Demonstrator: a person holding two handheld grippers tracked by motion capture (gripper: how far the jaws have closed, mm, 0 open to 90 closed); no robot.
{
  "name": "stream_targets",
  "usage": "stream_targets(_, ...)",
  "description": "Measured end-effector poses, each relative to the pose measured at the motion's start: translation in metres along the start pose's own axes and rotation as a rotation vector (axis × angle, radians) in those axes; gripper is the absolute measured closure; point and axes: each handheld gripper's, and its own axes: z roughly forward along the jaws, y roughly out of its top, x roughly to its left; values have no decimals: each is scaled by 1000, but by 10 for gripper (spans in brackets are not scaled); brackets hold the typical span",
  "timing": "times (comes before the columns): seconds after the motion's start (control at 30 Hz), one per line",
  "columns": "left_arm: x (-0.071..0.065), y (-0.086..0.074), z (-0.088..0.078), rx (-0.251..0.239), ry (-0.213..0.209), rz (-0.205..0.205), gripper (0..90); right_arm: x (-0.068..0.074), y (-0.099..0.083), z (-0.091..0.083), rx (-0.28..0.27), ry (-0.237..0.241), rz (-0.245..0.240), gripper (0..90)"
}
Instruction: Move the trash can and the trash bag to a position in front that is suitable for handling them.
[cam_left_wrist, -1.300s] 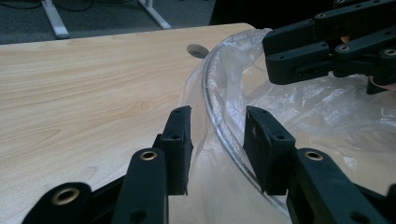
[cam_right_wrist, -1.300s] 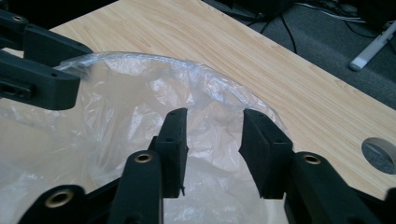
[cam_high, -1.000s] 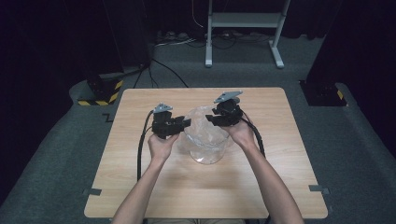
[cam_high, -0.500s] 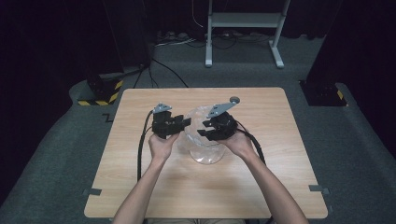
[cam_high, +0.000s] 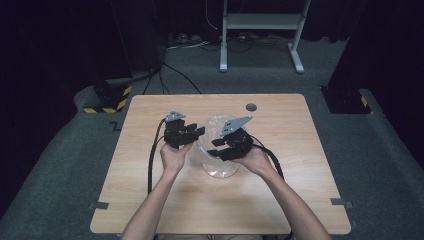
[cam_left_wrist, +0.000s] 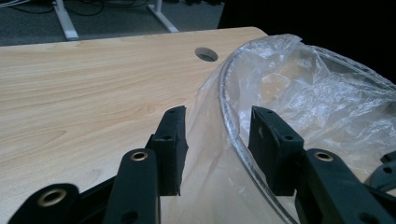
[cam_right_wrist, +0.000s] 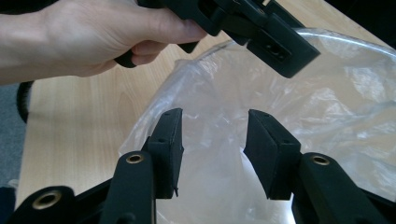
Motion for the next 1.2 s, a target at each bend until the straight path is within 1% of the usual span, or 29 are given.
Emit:
stream_targets(0.03,0,0,-1,-3,4,8,563,-1,0,-1,-11,-15,3,564)
stream_targets(0.07,0,0,-1,-9,1,9,562,-3,0,-3,-26,-31,18,566)
stream_targets(0.13,-1,1,-3,-15,3,11,562,-11,3,-7,-47,-73,65,569)
stream_targets(0.17,-1,1,-4,-17,4,14,561,-15,5,-8,-43,-102,93,570)
stream_targets(0.23,-2,1,-4,-23,0,12,559,-24,10,-7,-17,-148,130,568)
stream_targets(0.3,-3,1,-6,-27,-9,12,556,-31,15,-3,14,-154,148,567)
stream_targets(0.33,-3,1,-6,-29,-8,16,556,-33,16,0,24,-160,151,570)
stream_targets(0.4,-3,2,-8,-29,-9,20,556,-37,20,5,49,-157,155,570)
stream_targets(0.47,-3,2,-9,-27,-10,18,556,-42,23,12,77,-159,149,582)
stream_targets(0.53,-2,2,-9,-21,-10,24,556,-46,26,14,84,-157,158,587)
stream_targets(0.57,-1,1,-9,-16,-7,31,556,-48,26,14,90,-162,147,592)
stream_targets(0.6,-1,1,-8,-13,-7,29,556,-49,27,15,97,-164,157,594)
stream_targets(0.63,-1,1,-8,-11,-6,27,556,-51,28,15,106,-168,160,596)
stream_targets(0.73,-1,-1,-7,-4,0,31,559,-56,27,16,131,-204,157,598)
stream_targets(0.77,0,-1,-7,-2,1,29,560,-57,26,15,136,-209,166,597)
stream_targets(0.83,1,-3,-6,-3,-2,23,557,-60,23,12,134,-223,175,592)
stream_targets(0.93,1,-3,-5,7,3,28,561,-67,17,5,133,-249,199,584)
stream_targets(0.97,0,-4,-4,7,1,23,561,-69,15,3,126,-248,200,586)
stream_targets(1.0,0,-4,-4,8,4,28,562,-70,14,1,120,-238,214,579)
stream_targets(1.1,0,-5,-3,8,1,23,563,-65,13,-3,107,-249,187,552)
stream_targets(1.13,0,-5,-3,6,2,24,562,-63,13,-5,94,-246,179,551)
stream_targets(1.2,0,-5,-4,4,2,23,561,-58,11,-8,87,-241,166,547)
